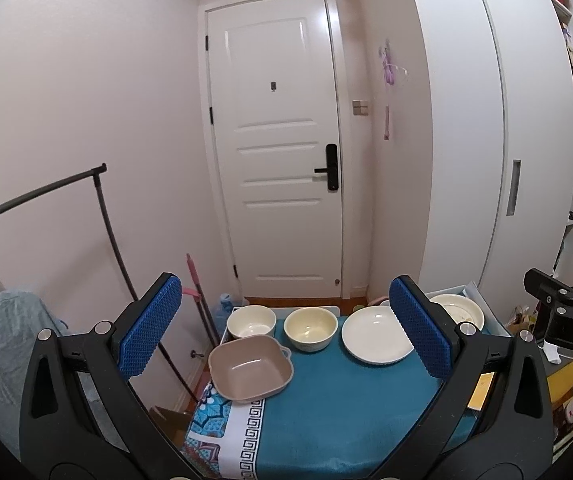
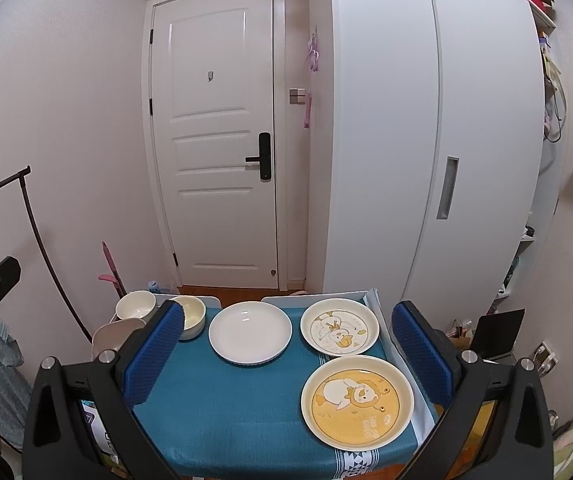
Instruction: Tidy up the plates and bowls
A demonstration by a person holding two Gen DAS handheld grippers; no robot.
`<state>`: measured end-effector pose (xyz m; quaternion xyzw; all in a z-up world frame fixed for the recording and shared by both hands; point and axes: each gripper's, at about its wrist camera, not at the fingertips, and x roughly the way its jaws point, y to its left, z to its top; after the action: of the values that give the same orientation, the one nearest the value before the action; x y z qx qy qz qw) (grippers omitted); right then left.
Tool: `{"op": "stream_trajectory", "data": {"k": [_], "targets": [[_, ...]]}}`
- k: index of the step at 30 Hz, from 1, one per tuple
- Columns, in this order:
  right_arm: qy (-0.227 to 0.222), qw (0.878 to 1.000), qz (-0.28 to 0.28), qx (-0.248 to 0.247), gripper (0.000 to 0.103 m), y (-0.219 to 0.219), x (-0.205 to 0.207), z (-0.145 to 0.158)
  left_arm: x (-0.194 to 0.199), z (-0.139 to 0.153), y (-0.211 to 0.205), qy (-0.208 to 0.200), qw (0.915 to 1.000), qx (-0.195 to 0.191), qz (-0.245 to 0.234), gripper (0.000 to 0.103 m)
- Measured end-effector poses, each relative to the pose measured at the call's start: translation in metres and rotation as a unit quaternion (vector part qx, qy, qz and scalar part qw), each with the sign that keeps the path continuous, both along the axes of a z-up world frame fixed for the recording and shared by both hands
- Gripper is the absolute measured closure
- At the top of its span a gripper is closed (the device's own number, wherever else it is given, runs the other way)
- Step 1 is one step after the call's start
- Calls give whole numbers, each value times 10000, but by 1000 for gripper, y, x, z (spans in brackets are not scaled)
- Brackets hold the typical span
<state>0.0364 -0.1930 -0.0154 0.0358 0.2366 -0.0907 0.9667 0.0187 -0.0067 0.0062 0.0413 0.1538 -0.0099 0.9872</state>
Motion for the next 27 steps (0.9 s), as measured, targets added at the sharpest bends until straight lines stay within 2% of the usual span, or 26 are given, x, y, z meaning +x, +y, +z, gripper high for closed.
{"op": "stream_trajectory", "data": {"k": [18, 27], "targets": [[67, 9999, -81, -60, 0, 1, 6, 1, 5, -2, -1, 11, 10000, -50, 1, 0], [68, 9999, -42, -88, 0, 3, 10, -1, 6, -6, -1, 9, 9999, 115, 84, 0]]}}
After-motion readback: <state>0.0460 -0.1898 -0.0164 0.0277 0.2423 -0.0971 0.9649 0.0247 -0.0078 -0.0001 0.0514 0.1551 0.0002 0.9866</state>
